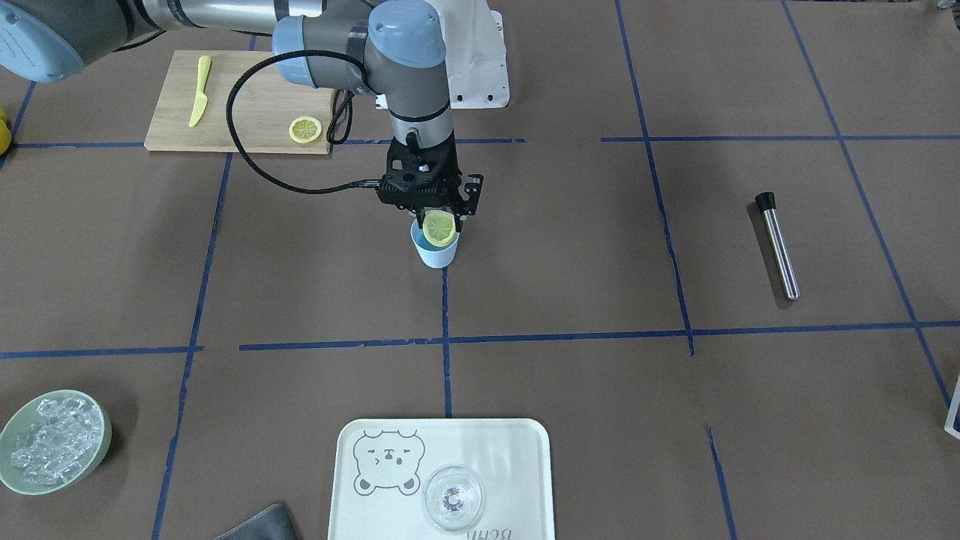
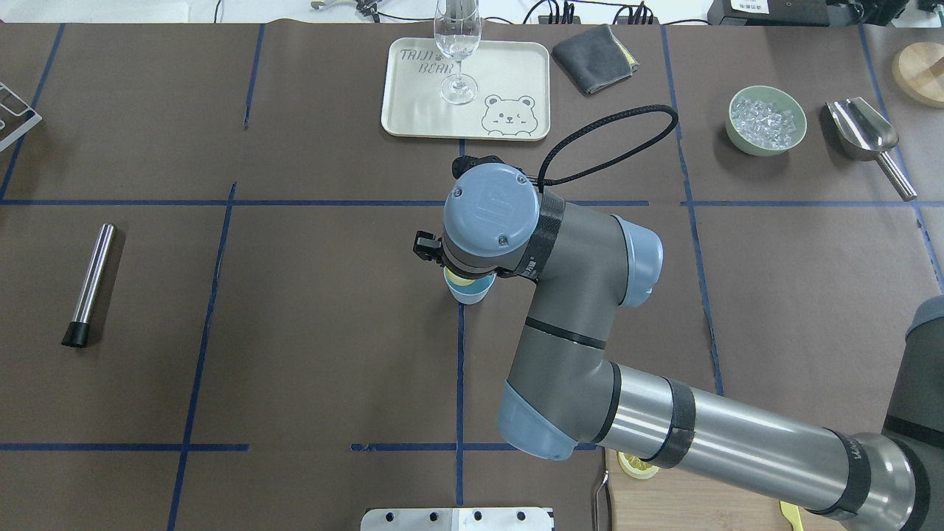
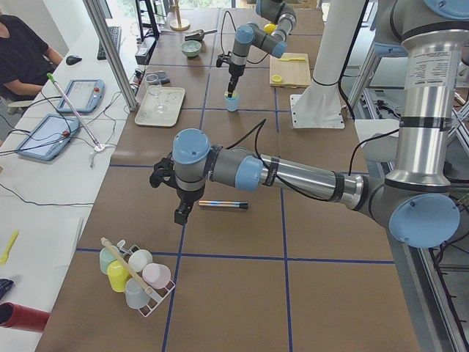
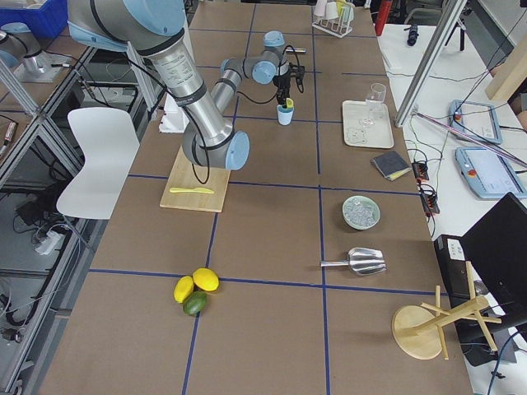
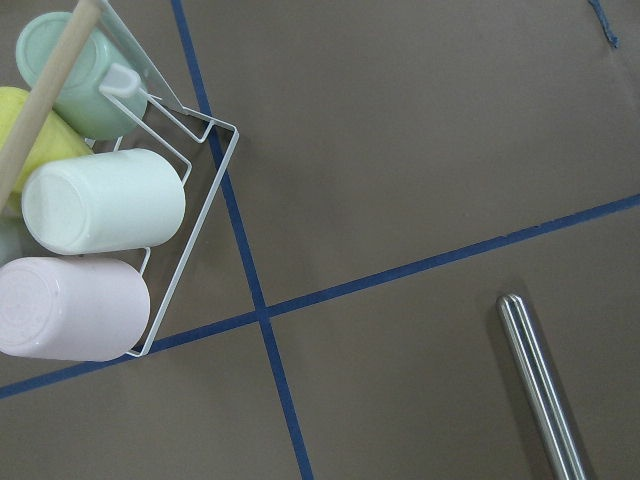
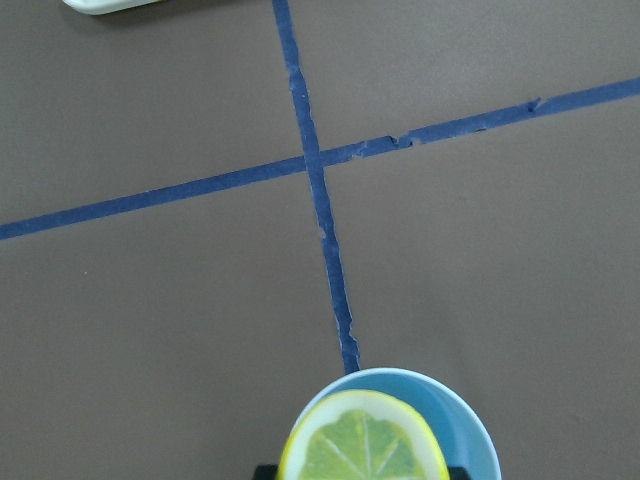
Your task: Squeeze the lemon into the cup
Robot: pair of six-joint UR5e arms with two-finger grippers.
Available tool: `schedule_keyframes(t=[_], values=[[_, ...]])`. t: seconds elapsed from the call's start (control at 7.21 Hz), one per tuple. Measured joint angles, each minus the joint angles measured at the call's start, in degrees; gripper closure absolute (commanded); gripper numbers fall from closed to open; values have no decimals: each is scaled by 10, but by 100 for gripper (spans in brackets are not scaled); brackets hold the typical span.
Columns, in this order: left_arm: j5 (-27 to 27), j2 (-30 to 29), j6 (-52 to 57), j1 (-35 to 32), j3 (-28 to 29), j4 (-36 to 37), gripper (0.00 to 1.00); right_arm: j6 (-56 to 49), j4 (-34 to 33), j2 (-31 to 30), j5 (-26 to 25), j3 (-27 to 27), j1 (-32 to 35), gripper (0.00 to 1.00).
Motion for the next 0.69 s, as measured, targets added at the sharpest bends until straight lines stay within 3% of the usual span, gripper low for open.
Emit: schedule_keyframes(t=[0.14, 0.28, 0.69], values=[[0, 0, 0, 0, 0, 0, 0, 0, -2, 0, 0, 0, 0, 7], [0, 0, 0, 0, 0, 0, 0, 0, -3, -1, 0, 0, 0, 0], [0, -1, 0, 0, -1, 0, 0, 0, -3, 2, 6, 3, 7, 0]])
